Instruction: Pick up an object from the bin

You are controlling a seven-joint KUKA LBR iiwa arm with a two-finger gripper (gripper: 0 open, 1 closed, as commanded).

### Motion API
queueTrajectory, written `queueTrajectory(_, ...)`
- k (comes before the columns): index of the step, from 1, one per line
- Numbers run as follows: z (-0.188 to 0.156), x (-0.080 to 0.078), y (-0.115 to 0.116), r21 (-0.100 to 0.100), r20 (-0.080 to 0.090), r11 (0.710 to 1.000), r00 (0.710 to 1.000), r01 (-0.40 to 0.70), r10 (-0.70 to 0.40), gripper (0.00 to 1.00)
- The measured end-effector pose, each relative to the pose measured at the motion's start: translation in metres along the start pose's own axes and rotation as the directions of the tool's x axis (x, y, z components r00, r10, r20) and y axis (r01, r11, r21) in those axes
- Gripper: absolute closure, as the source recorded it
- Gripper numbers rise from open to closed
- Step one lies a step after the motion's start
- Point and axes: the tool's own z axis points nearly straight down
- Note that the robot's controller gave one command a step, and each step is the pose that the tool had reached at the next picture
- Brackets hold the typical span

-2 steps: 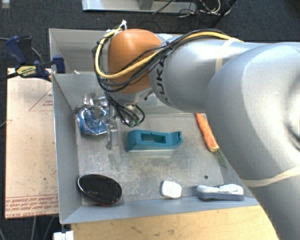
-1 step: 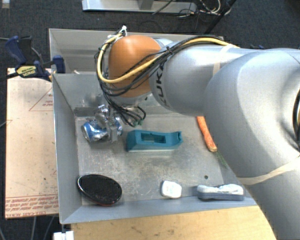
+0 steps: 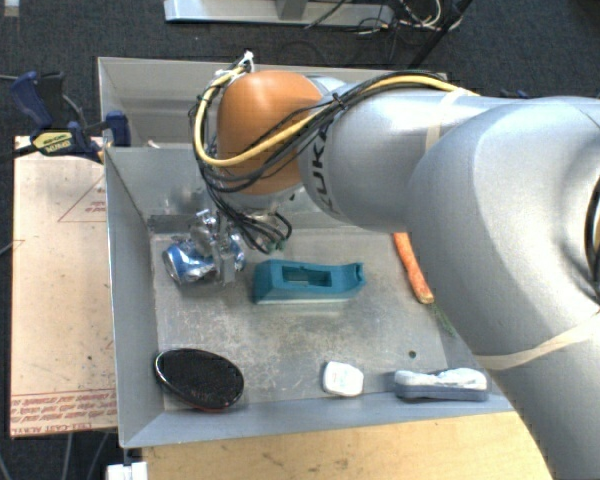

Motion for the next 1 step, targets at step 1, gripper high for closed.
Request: queueTrajectory(1, -0.1694, 0.0138, 0.0124, 0.000, 0.011, 1.000, 1.000, -0.028, 0.028, 1.00)
